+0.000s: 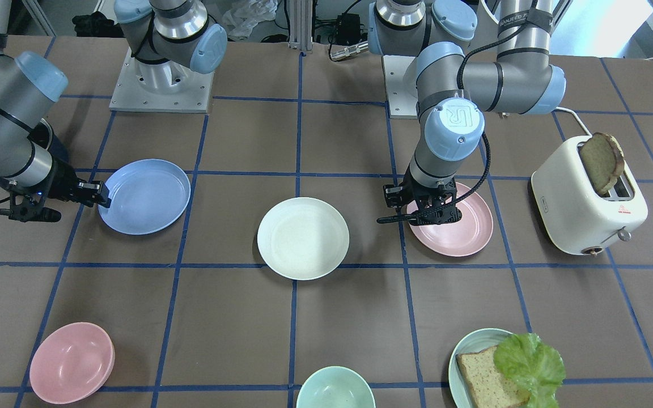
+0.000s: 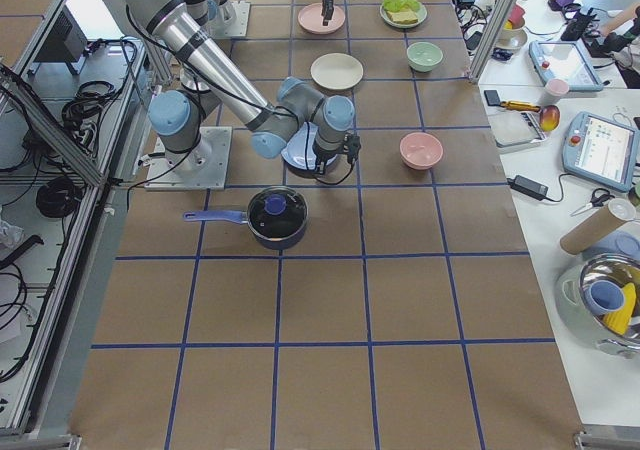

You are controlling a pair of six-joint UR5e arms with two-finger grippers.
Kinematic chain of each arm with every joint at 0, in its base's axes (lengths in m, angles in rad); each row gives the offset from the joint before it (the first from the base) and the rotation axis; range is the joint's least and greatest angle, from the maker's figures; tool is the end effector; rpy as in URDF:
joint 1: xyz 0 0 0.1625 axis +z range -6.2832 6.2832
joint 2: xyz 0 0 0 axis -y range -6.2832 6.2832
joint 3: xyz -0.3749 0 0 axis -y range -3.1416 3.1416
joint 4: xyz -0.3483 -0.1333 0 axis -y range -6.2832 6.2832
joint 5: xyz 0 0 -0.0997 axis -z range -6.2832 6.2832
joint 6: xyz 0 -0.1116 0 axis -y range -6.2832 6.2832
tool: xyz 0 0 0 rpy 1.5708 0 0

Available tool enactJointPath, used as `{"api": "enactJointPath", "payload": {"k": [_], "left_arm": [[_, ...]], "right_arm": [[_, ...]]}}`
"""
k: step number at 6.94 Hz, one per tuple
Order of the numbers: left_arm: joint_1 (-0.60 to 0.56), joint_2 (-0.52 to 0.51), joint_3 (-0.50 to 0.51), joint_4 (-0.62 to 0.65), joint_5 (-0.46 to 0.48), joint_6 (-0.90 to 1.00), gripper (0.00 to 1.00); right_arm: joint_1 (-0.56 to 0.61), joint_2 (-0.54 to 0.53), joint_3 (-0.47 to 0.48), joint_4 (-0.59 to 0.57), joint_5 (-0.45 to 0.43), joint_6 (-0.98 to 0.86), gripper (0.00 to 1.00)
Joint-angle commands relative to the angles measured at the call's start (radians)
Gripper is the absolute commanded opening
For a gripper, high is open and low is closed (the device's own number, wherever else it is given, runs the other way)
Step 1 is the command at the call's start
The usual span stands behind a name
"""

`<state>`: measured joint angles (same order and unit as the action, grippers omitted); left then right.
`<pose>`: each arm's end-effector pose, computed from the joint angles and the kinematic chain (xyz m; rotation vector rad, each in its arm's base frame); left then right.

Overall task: Stack three plates with pink and blue
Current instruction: 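Lower both grippers and grip the rims of the pink and blue plates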

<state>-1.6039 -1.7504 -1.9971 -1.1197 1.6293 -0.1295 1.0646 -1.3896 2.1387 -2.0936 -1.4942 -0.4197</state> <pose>-0.1411 -0.4302 0.2076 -0.1406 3.0591 0.2294 -0.0674 -0.4141 0.1633 0.1409 2.9586 0.2505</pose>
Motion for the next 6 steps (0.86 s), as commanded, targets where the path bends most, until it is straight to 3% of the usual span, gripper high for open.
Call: {"api": "enactJointPath", "payload": {"k": [1, 4, 6], "left_arm": [[0.002, -0.009, -0.017, 0.008, 0.003, -0.025, 0.60], [0.001, -0.027, -0.026, 0.020, 0.079, -0.039, 0.48], [0.001, -0.053, -0.026, 0.063, 0.080, -0.038, 0.48]], "right_arm": [[0.000, 0.000, -0.002, 0.009, 0.002, -0.004, 0.20], [0.000, -0.008, -0.006, 0.017, 0.002, -0.002, 0.04], [0.000, -0.026, -0.011, 0.058, -0.001, -0.001, 0.00]]}}
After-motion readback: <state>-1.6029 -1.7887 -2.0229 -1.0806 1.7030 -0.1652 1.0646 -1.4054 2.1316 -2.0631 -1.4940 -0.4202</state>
